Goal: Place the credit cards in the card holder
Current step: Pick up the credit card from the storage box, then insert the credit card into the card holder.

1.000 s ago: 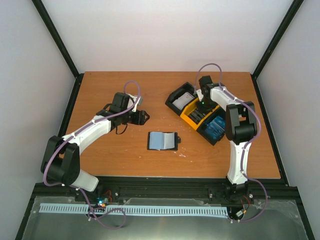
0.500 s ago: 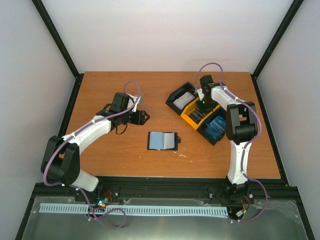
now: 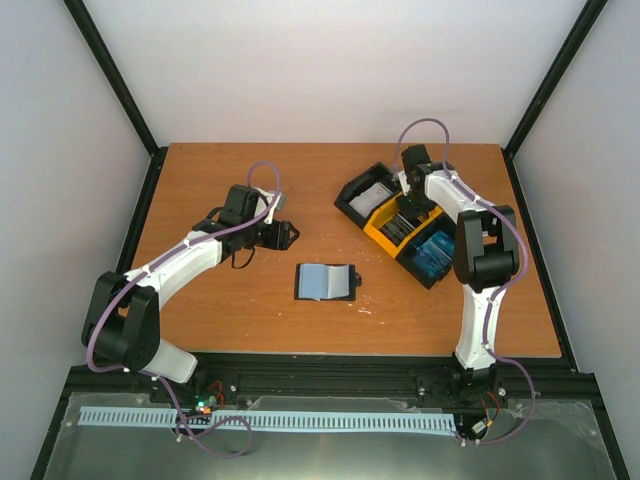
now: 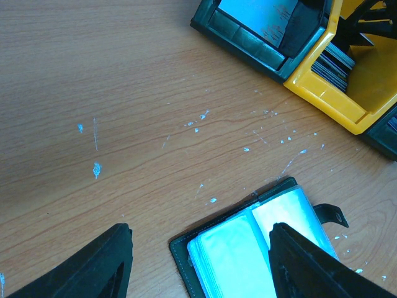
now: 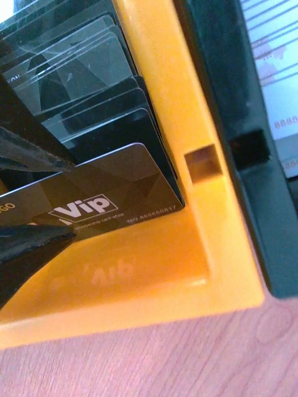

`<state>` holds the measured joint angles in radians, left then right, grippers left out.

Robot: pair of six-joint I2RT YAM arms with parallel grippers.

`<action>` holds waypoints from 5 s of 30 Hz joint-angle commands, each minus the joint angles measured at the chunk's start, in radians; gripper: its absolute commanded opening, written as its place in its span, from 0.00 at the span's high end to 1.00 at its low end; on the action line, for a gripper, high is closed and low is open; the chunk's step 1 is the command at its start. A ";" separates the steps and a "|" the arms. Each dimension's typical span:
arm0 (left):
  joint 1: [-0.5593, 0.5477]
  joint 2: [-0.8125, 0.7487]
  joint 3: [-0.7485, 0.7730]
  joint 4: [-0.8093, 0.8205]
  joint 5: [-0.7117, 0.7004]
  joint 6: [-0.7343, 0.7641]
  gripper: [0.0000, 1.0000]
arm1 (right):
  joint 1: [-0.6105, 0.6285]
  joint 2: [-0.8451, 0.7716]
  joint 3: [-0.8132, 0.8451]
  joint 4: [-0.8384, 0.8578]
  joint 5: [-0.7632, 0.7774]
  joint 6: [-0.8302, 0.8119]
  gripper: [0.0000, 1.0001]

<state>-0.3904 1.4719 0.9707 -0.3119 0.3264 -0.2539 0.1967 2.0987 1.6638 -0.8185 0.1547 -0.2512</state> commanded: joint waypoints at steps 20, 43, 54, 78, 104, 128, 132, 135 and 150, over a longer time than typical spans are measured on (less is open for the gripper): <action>0.006 0.016 0.008 0.020 0.009 0.018 0.39 | 0.015 -0.007 -0.077 0.099 0.194 -0.065 0.84; 0.005 0.017 0.009 0.020 0.001 0.019 0.39 | 0.026 0.002 -0.142 0.191 0.321 -0.152 0.88; 0.006 0.008 0.006 0.021 0.000 0.019 0.39 | 0.030 -0.023 -0.111 0.160 0.246 -0.122 0.97; 0.005 0.041 0.000 0.054 0.100 -0.107 0.12 | 0.081 -0.568 -0.503 0.295 -0.862 0.575 0.97; 0.002 0.127 -0.232 0.143 0.324 -0.343 0.52 | 0.380 -0.447 -0.920 0.879 -0.656 1.076 0.97; 0.002 0.171 -0.269 0.171 0.233 -0.324 0.78 | 0.402 -0.383 -1.042 1.170 -0.779 1.246 0.97; 0.002 0.166 -0.278 0.171 0.218 -0.334 0.83 | 0.404 -0.405 -1.058 1.178 -0.759 1.250 0.97; 0.002 0.164 -0.281 0.171 0.210 -0.340 0.84 | 0.405 -0.431 -1.070 1.172 -0.737 1.250 0.97; 0.002 0.164 -0.277 0.163 0.181 -0.340 0.88 | 0.459 -0.403 -1.015 1.104 -0.669 1.210 0.97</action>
<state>-0.3901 1.6398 0.7002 -0.1368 0.5678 -0.5938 0.6281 1.6543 0.6109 0.2836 -0.5201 0.9699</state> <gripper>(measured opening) 0.126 0.029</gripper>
